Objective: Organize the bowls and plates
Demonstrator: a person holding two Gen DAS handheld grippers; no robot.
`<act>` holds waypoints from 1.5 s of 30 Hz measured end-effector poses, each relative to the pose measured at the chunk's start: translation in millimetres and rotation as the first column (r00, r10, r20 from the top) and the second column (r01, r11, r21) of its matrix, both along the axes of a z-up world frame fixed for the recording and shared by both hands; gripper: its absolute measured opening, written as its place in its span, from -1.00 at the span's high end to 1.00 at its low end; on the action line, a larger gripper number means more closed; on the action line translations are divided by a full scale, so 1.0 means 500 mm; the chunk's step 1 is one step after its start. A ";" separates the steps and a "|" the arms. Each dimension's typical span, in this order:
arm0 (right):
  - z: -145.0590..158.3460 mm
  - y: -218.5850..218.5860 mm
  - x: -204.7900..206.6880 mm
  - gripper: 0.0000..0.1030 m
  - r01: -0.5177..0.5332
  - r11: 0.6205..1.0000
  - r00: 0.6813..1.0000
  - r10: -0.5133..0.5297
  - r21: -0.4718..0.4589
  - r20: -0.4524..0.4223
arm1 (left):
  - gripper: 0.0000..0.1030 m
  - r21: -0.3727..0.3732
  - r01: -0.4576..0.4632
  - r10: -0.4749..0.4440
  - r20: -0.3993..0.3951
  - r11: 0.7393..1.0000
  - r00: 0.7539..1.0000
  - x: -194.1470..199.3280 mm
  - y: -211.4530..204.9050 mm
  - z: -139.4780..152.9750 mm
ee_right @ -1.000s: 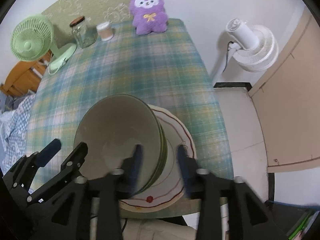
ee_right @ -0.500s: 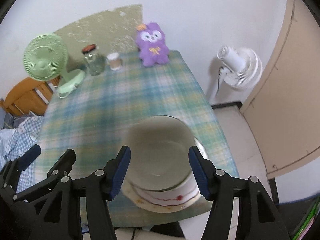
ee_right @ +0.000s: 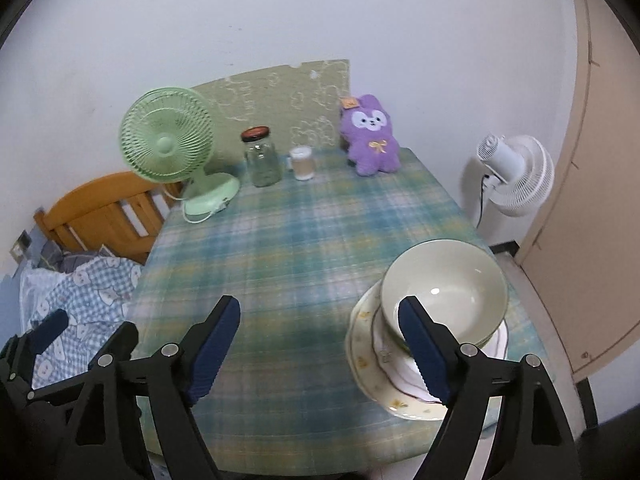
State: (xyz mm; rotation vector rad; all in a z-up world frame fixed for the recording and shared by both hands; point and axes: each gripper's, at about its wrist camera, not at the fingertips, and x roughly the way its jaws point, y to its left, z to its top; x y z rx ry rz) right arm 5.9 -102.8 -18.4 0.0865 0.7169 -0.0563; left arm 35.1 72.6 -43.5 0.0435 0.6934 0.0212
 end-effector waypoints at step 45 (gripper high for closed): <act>-0.089 -0.004 -0.076 -0.71 -0.043 0.999 0.994 0.045 -0.026 0.101 | -0.99 -0.049 0.005 -0.001 0.080 0.999 0.997 -0.069 -0.005 -0.076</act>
